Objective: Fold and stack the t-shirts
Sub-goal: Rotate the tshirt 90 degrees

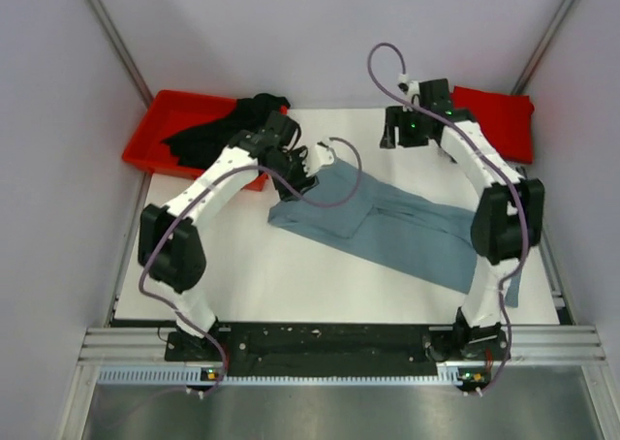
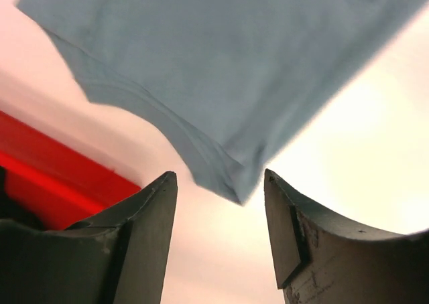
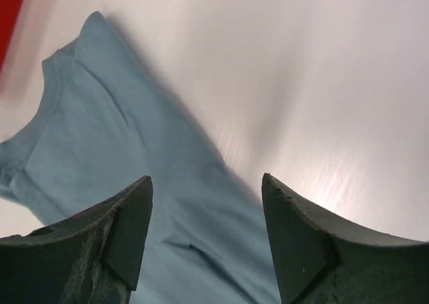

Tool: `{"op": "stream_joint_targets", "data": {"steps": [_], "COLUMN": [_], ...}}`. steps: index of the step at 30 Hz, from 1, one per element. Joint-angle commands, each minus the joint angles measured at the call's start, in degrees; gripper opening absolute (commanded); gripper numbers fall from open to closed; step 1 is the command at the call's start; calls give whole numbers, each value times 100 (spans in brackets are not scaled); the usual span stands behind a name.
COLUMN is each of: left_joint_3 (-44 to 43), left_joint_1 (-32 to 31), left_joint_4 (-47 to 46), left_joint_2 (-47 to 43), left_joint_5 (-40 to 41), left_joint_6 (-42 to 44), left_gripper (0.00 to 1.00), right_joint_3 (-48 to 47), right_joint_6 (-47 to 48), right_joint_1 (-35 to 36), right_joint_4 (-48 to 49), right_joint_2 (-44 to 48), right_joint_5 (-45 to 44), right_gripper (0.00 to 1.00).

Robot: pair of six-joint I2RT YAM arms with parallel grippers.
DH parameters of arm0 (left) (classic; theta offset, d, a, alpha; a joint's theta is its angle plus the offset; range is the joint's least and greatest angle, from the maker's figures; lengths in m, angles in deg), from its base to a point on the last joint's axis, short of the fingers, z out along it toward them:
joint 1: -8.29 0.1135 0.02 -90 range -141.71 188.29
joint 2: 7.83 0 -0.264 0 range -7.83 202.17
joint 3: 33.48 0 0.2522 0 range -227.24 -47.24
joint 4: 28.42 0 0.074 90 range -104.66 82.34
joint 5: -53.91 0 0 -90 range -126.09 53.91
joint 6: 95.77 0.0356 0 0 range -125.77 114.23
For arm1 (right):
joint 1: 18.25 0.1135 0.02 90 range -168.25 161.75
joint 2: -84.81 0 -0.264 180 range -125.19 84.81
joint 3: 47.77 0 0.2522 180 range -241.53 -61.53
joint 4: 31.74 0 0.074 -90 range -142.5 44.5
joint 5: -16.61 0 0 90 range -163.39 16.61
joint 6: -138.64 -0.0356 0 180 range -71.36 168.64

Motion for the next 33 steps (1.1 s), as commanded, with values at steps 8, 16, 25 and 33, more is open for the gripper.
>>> {"op": "stream_joint_targets", "data": {"steps": [8, 16, 25, 33], "left_joint_3": [2933, 2925, 2207, -709], "left_joint_1": [164, 252, 252, 252], "left_joint_4": [-973, -2223, -2584, -2348], "left_joint_2": [-1026, -341, 432, 2251], "left_joint_5": [323, 1018, 1273, 2416], "left_joint_6": [1460, 924, 766, 265], "left_gripper": [64, 63, 0, 0], "right_joint_3": [-3846, -3302, -3249, -2776], "right_joint_6": [-132, -1074, -1907, -4728], "right_joint_1": [947, 1061, 912, 245], "right_joint_4": [-192, 1137, 1550, 2024], "right_joint_2": [-3515, -4237, -4369, -3992], "right_joint_5": [1405, 1634, 1266, 142], "right_gripper": [66, 65, 12, 0]}}
